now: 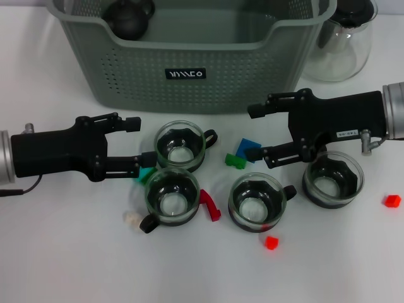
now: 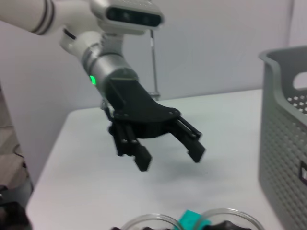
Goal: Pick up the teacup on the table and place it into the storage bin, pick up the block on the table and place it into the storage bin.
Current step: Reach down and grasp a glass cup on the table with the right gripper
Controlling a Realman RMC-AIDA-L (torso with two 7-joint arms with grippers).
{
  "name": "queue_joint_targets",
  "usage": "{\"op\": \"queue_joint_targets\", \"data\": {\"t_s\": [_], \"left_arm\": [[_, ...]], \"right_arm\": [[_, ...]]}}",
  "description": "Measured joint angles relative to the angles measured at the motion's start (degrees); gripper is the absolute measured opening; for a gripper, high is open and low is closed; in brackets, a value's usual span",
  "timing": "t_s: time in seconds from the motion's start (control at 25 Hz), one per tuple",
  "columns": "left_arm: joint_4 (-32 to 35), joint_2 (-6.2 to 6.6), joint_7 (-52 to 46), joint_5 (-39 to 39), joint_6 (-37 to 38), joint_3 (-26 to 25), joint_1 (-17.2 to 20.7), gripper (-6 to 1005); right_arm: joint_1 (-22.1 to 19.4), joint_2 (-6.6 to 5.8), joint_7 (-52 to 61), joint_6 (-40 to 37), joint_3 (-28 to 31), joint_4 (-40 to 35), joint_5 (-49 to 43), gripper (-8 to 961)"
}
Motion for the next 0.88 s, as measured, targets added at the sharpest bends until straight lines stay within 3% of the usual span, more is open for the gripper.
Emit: {"op": "queue_joint_targets", "data": {"t_s": [0.88], "left_arm": [[-0.06, 0.01, -0.08, 0.02, -1.44, 0.0, -0.26, 859]], "right_arm": [[0.71, 0.6, 0.61, 2.34, -1.28, 0.07, -0.14, 851]]}}
